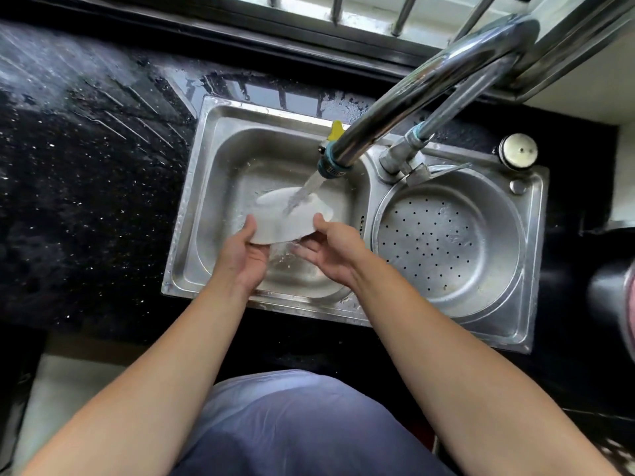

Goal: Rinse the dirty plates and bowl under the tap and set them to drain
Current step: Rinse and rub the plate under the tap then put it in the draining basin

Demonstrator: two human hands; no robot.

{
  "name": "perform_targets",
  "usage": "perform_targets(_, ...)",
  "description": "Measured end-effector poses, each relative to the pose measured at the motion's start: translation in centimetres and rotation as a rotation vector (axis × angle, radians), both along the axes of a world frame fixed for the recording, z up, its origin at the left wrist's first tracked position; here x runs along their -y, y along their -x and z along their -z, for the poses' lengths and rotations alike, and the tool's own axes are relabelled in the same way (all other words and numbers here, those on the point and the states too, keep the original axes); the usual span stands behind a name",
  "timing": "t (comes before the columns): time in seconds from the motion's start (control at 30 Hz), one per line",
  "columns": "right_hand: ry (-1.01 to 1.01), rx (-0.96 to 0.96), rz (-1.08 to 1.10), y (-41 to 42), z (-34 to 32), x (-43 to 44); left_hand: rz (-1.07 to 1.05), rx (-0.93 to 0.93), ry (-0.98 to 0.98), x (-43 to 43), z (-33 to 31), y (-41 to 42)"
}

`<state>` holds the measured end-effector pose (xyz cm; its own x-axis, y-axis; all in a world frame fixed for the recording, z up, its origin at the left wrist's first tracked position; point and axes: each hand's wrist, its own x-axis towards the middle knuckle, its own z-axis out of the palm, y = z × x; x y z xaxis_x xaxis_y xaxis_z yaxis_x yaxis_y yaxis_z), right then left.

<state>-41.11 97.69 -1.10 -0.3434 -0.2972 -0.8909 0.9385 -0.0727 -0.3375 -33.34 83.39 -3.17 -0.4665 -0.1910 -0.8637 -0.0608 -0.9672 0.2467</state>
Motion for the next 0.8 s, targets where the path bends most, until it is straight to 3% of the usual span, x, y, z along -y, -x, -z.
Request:
perform_targets(0.07, -0.173, -0.096, -0.205, 1.0, -0.2, -2.4, 0.09, -0.009, 0.104, 0.4, -0.6, 0.6)
perform_targets(0.1, -0.259, -0.152, -0.207, 2.0, -0.3, -3.8, 0.168, -0.004, 0.206, 0.7, -0.9, 0.9)
perform_targets(0.23, -0.553, -0.323, 0.115, 7.8, -1.4, -9.8, 0.48, 0.004, 0.638, 1.4, -1.9, 1.4)
perform_targets(0.33, -0.605, -0.377, 0.235, 11.6, -2.4, -11.2, 0.667, 0.005, 0.867, 0.7, -2.2, 1.2)
perform_targets(0.43, -0.643, -0.428, 0.117, 13.9, -3.2, -10.6, 0.81, -0.027, 1.032, -0.3, -2.0, 0.6)
perform_targets(0.5, -0.736, -0.504, -0.074, 14.3, -3.4, -10.7, 0.901, -0.02, 1.138, -0.8, -1.6, 0.2)
perform_targets(0.67, -0.802, -0.55, -0.215, 12.0, -3.2, -12.0, 1.016, -0.04, 1.217, -1.5, -1.1, 0.0)
perform_targets(0.8, -0.509, -0.494, -0.29, 7.6, -1.5, -12.6, 0.998, -0.194, 0.952, -1.8, -1.9, 1.3)
